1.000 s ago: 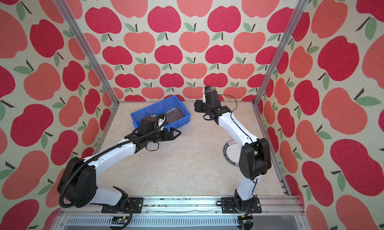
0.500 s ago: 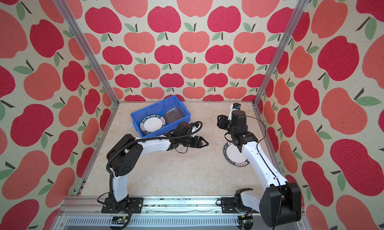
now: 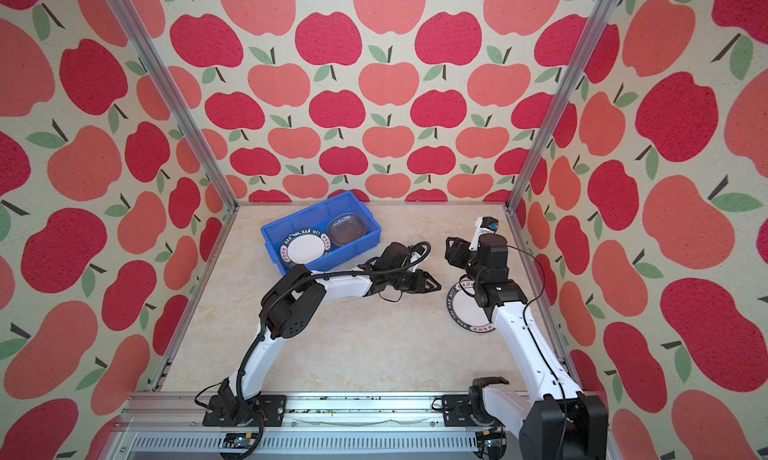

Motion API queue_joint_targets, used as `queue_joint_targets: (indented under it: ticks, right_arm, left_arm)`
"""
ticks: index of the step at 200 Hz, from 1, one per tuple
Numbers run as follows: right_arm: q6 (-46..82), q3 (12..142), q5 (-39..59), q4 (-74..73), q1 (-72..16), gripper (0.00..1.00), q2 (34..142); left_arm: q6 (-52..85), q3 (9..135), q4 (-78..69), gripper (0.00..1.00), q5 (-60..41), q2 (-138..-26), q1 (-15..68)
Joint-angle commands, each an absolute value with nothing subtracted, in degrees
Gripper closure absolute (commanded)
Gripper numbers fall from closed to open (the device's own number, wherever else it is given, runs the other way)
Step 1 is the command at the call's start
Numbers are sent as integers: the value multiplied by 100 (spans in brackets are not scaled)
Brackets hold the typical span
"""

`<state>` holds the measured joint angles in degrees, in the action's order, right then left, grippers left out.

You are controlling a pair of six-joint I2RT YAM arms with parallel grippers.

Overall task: Place the plates into the plastic bin on the countertop
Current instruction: 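Move both grippers toward the last green-rimmed plate on the table, then grasp the last green-rimmed plate edge with left gripper and tilt it up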

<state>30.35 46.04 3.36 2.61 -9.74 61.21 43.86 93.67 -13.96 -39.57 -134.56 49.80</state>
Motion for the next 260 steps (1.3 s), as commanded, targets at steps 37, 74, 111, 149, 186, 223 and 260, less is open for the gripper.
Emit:
queue_joint_targets:
  ticks: [37, 74, 111, 149, 186, 223, 260]
  right_arm:
    - [3171, 4476, 553, 8, -833, 42, 5876]
    - [3154, 4404, 632, 0, -752, 42, 5733]
    - [3197, 4355, 733, -60, -640, 42, 5652]
    - [3328, 4272, 853, -236, -547, 42, 5651]
    - [3348, 4242, 900, -276, -527, 43, 5651]
    - [3390, 4128, 919, -350, -484, 42, 5660]
    - [3411, 4087, 978, -387, -464, 42, 5669]
  left_arm:
    - [4456, 10205, -871, 59, -4104, -14080, 5210]
    - [4448, 10573, -546, 61, -4074, -14367, 5280]
    - [4430, 10916, -246, 63, -4052, -14575, 5326]
    - [4400, 11357, 34, 66, -4069, -14828, 5374]
    - [4393, 11727, 289, 68, -4104, -15053, 5388]
    - [4285, 11984, 550, 70, -4061, -15155, 5421]
    - [4292, 12106, 633, 76, -4083, -15245, 5416]
